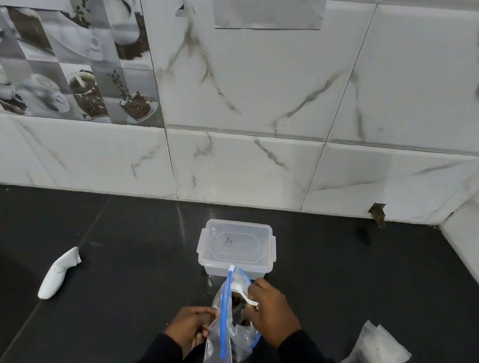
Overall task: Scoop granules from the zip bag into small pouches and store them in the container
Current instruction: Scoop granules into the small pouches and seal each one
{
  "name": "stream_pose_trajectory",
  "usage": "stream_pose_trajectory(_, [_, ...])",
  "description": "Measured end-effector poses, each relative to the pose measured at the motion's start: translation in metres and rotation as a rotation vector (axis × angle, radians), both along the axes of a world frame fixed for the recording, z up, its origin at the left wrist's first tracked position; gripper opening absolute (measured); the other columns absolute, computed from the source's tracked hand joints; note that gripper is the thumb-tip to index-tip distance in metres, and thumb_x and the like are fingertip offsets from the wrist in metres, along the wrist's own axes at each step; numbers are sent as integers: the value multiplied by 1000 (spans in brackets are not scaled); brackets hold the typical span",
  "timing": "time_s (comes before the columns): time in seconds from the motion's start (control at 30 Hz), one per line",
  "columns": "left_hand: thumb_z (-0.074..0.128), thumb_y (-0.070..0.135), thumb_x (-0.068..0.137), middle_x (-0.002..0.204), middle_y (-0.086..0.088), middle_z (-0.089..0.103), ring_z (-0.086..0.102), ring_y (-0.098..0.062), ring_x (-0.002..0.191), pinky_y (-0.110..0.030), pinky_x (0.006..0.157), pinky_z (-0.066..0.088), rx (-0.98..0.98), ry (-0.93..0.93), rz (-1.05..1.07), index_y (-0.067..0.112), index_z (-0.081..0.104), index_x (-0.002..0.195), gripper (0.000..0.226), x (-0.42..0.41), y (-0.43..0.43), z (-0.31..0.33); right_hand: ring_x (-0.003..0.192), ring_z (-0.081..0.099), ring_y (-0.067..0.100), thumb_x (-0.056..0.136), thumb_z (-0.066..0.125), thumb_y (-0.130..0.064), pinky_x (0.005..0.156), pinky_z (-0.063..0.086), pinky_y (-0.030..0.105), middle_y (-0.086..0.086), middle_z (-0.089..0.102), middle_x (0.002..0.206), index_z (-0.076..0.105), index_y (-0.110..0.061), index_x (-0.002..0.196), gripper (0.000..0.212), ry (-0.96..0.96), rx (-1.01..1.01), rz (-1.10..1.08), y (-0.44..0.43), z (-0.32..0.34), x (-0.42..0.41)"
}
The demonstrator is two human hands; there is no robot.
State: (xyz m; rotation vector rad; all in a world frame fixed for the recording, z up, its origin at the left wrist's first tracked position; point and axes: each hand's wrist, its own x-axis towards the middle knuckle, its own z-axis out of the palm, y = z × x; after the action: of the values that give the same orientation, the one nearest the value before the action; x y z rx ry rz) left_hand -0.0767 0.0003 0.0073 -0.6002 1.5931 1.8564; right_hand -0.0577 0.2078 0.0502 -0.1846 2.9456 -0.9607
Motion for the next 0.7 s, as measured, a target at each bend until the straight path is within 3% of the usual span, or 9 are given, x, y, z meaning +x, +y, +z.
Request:
stream_pose_trajectory(0.17, [47,-12,91,79,-18,66,38,-7,35,-13,34,32,4,87,2,-1,79,83,35,0,5,1,74,56,19,88,56,-22,69,48,32,-7,46,88,54,-12,80,13,-16,22,-140,5,-6,2])
stream_pose_trajectory(0.33, [47,-19,85,95,-11,71,39,-8,42,-14,40,34,26,326,-7,-3,78,86,35,-3,17,26,69,47,13,87,56,-22,66,39,29,-6,48,79,41,-23,68,24,-109,46,-232,5,-12,3])
stream_pose_trajectory(0.4, [46,-21,84,97,-8,71,41,-9,43,-15,42,36,22,393,-37,-3,78,88,37,-4,23,39,57,46,5,81,61,-20,58,42,29,-8,48,62,37,-26,56,35,-168,-118,-247,7,-21,6])
stream_pose_trajectory(0.47, [43,-22,83,101,-7,71,43,-10,44,-16,43,38,17,433,-78,1,79,90,43,-4,28,48,53,51,2,78,67,-17,55,45,27,-8,51,55,47,-24,55,31,-246,-328,-293,7,-29,12])
stream_pose_trajectory(0.57, [43,-21,84,107,-7,72,44,-10,45,-16,45,41,31,430,-127,4,80,91,45,-4,32,58,61,66,20,90,68,-18,53,55,37,10,66,71,68,0,81,20,-476,-816,-424,3,-27,17])
stream_pose_trajectory(0.63, [43,-21,84,109,-7,73,43,-9,45,-16,46,41,42,417,-148,3,79,93,44,-3,33,62,63,68,24,101,57,-19,53,55,32,15,70,76,70,3,93,27,-696,-1136,-435,3,-19,15])
stream_pose_trajectory(0.7, [44,-20,85,108,-10,74,43,-9,45,-17,45,41,56,408,-142,1,79,94,41,-3,31,64,69,70,26,103,53,-16,58,54,32,18,72,84,71,4,100,28,-772,-1296,-453,11,-16,12])
